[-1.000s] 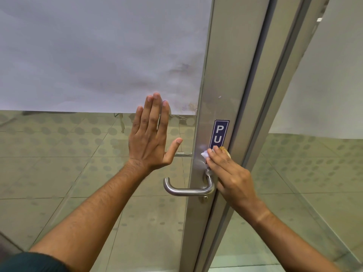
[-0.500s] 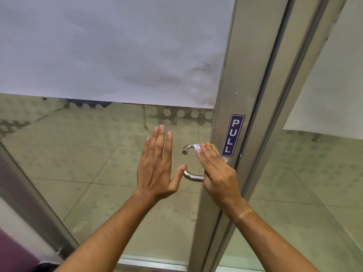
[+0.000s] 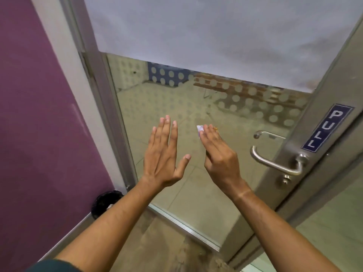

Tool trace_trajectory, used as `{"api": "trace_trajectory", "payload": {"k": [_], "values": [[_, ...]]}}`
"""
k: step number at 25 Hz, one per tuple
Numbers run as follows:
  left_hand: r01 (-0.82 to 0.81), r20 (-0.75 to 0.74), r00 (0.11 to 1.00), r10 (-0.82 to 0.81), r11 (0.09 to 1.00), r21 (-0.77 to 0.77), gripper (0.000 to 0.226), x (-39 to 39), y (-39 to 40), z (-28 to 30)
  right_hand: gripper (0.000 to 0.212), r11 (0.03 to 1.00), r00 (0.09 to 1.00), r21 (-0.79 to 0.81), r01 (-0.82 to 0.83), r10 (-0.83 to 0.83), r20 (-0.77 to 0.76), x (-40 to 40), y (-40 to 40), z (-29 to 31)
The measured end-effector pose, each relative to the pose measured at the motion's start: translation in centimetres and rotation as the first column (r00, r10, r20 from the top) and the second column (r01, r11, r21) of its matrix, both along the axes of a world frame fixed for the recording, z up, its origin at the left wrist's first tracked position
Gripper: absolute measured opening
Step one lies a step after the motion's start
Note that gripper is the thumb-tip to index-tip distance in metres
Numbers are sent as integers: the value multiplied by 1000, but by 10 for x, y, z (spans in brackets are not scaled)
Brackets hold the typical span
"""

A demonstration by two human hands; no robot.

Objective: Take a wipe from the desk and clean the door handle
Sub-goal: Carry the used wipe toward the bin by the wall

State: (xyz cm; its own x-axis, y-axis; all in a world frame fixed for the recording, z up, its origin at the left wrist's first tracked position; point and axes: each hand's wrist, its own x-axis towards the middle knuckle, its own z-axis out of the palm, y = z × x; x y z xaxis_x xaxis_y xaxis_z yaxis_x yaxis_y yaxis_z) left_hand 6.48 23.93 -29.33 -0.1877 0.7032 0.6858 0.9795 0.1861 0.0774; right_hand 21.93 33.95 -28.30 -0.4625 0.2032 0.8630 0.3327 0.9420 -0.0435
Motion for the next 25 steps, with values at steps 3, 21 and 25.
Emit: {"api": "trace_trajectory", "payload": {"k": [3, 21, 25], "values": [[-88, 20, 996, 89, 996, -22, 92, -30, -32, -3, 55, 996, 996, -4, -85, 85, -6, -41, -19, -5], [-377, 101, 911, 400, 906, -190, 93, -243, -188, -61, 54, 922, 899, -154, -355, 382, 214, -297, -139, -65], [-414, 125, 881, 455, 873, -258, 94, -270, -200, -83, 62, 889, 850, -218, -403, 452, 272, -332, -144, -85]]}}
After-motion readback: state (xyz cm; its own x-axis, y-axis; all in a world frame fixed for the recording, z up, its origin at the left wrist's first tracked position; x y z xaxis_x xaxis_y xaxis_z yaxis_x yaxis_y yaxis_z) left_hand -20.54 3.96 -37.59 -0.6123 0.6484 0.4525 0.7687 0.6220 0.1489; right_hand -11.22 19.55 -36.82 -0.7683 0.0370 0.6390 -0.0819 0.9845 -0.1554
